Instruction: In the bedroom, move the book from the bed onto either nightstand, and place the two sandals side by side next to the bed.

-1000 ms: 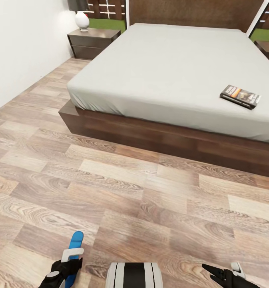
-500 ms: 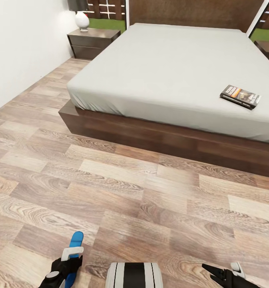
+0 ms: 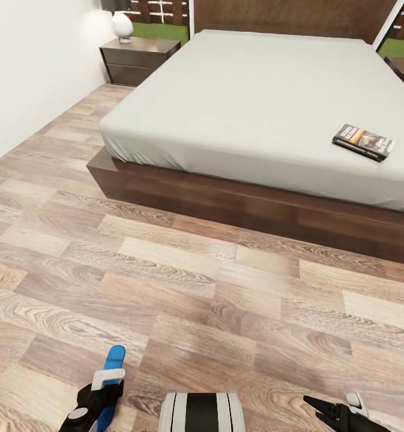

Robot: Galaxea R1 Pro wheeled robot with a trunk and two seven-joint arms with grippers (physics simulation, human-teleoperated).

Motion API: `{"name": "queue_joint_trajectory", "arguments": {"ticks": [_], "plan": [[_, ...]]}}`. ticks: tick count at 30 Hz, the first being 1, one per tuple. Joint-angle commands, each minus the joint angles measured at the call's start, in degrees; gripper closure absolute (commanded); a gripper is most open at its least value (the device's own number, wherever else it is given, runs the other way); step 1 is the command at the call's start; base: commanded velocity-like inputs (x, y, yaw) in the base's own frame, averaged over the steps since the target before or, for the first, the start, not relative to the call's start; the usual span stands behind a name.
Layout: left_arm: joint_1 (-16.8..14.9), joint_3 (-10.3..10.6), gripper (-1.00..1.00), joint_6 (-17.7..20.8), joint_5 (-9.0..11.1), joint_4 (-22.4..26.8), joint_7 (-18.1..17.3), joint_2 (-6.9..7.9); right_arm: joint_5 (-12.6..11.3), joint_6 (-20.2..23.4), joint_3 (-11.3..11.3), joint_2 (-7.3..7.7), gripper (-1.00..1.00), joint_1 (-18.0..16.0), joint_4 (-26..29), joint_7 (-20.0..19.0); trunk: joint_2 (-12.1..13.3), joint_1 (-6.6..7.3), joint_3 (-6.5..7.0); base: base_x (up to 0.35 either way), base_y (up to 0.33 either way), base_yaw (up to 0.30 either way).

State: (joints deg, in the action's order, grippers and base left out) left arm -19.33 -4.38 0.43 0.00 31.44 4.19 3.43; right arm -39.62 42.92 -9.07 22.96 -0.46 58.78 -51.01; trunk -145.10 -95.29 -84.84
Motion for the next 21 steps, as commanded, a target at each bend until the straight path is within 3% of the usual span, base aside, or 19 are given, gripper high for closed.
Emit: {"name": "queue_joint_trajectory", "arguments": {"ticks": [1,21], "plan": [[0.0,0.0,-1.0,0.0,0.0,0.0,0.1,-0.01,-0.2,0.3,0.0,0.0,-1.0,0.0,0.0,-0.1,0.0,-0.01,-0.26,0.0,0.0,0.0],[0.0,0.1,-1.0,0.0,0.0,0.0,0.1,-0.02,-0.2,0.4,-0.1,0.01,-1.0,0.0,0.0,-0.1,-0.2,-0.43,-3.81,0.0,0.0,0.0]]}}
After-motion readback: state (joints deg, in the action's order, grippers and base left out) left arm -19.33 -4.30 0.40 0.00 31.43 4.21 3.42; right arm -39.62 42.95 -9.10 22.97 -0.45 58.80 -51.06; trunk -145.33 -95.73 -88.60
